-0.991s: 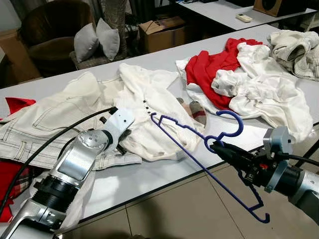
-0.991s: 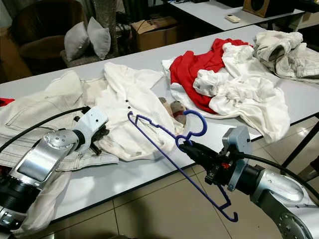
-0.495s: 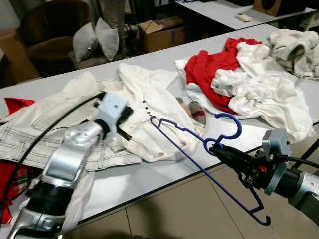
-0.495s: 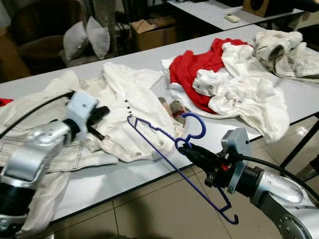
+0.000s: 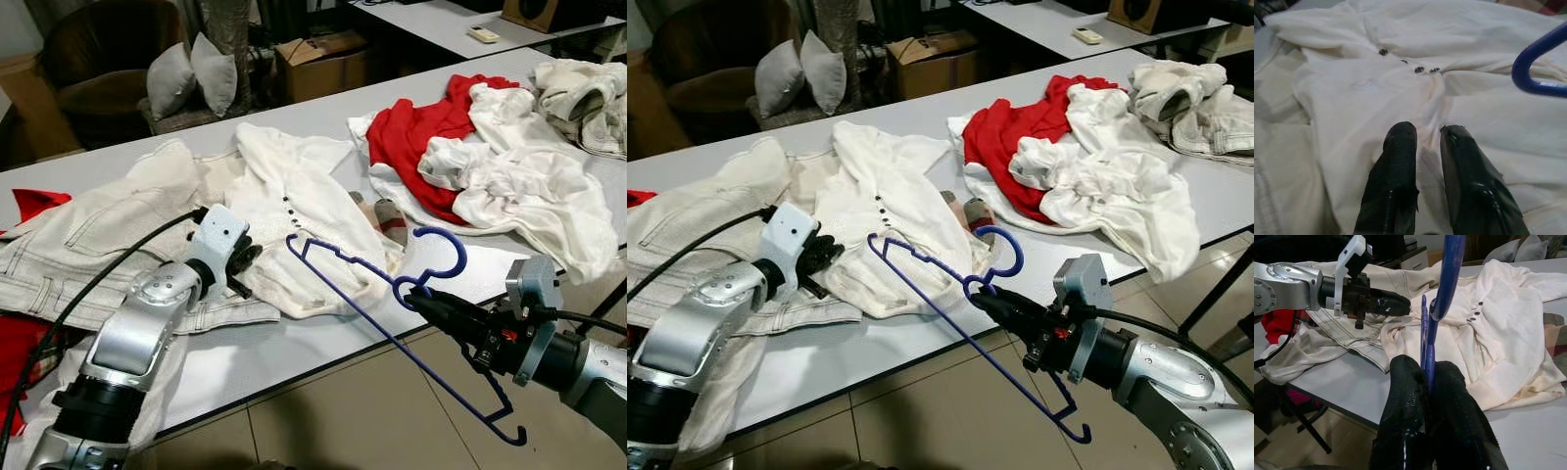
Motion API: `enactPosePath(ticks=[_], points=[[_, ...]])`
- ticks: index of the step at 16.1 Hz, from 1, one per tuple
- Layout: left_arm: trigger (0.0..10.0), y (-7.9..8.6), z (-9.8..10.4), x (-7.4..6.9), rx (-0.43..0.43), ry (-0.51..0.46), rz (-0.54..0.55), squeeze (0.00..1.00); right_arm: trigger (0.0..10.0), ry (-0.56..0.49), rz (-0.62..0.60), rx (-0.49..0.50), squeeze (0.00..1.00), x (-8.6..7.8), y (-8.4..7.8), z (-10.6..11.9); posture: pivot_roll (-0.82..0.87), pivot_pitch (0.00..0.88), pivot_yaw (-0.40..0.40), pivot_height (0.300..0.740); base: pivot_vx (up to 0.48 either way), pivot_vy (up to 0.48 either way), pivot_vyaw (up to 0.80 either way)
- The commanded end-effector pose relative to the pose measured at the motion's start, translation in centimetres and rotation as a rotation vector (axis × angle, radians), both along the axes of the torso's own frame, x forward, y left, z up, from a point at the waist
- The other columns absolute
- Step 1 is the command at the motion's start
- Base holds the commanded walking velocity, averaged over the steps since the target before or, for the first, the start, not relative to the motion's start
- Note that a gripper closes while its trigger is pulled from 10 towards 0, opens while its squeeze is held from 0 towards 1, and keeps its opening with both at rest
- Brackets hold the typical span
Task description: Hang hanger
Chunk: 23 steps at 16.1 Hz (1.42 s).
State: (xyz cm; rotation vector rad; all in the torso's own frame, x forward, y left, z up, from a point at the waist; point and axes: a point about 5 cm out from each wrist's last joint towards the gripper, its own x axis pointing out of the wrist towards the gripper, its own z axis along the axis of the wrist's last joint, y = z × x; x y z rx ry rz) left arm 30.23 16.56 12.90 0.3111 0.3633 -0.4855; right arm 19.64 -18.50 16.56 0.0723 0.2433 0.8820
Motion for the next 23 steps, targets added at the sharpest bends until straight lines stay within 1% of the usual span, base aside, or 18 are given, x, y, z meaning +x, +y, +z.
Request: enactPosePath(ticks=[1,3,6,7,8,9,12,13,14,15,19,21,22,23], points=[[10.0,0.2,-0.3,0.0,0.011,0.009,0.005,1.00,10.0,-0.009,0.014,-0.006,0.00,-0.1,0.1,0.2,-0.19,0.000,0.120,0.740,0.000,0.000,0.00],[10.0,0.2,-0.8,0.1,0.014,0.019,0.011,1.00,10.0,-0.007,0.016,-0.008,0.00,-0.1,0.1,0.2,-0.19,0.000,0.120,0.740,0.000,0.000,0.00],[10.0,0.8,-1.3,0.6,0.085,-0.004,0.061,1.00,10.0,-0.008,0.014,-0.010,0.00,0.0,0.1,0.2,-0.19,0.000,0.121,0.740,0.000,0.000,0.00],[10.0,0.9,-1.7,0.8,0.104,0.003,0.072,0.59,10.0,-0.008,0.015,-0.011,0.00,0.0,0.2,0.2,-0.19,0.000,0.120,0.740,0.000,0.000,0.00],[10.0,0.8,-1.8,0.8,0.102,0.006,0.072,0.18,10.0,-0.008,0.015,-0.011,0.00,0.0,0.2,0.2,-0.19,0.000,0.120,0.740,0.000,0.000,0.00],[10.0,0.6,-2.0,0.8,0.083,0.020,0.072,0.00,10.0,-0.008,0.014,-0.011,0.00,0.0,0.2,0.2,-0.19,0.000,0.120,0.740,0.000,0.000,0.00],[10.0,0.2,-2.7,1.1,0.087,0.033,0.061,0.00,10.0,-0.009,0.010,-0.011,0.00,0.0,0.1,0.2,-0.20,0.000,0.125,0.740,0.000,0.000,0.00],[9.8,0.1,-2.8,1.3,0.085,0.036,0.060,0.00,10.0,-0.009,0.008,-0.012,0.00,0.0,0.1,0.2,-0.20,0.000,0.125,0.740,0.000,0.000,0.00],[3.7,0.1,-2.8,1.3,0.084,0.039,0.058,0.00,10.0,-0.009,0.007,-0.012,0.00,0.0,0.1,0.2,-0.20,0.000,0.125,0.740,0.000,0.000,0.00],[0.0,0.1,-2.9,1.3,0.085,0.044,0.055,0.00,10.0,-0.009,0.005,-0.012,0.00,0.0,0.1,0.2,-0.20,0.000,0.127,0.740,0.000,0.000,0.00],[0.0,0.2,-3.4,1.4,0.090,0.066,0.053,0.00,10.0,-0.011,0.004,-0.011,0.00,0.0,0.1,0.3,-0.20,0.000,0.126,0.740,0.000,0.000,0.00],[0.0,0.2,-3.4,1.4,0.088,0.056,0.051,0.00,10.0,-0.010,0.002,-0.013,0.00,0.0,0.0,0.3,-0.20,0.000,0.128,0.740,0.000,0.000,0.00],[0.0,0.1,-2.9,1.6,0.066,0.024,0.054,0.00,10.0,-0.011,0.000,-0.013,0.00,0.0,0.0,0.3,-0.20,0.000,0.128,0.740,0.000,0.000,0.00],[0.0,-0.1,-1.3,2.1,-0.014,-0.046,0.056,0.00,10.0,-0.003,-0.003,-0.010,0.00,0.0,0.1,0.2,-0.21,0.000,0.129,0.740,0.000,0.000,0.00]])
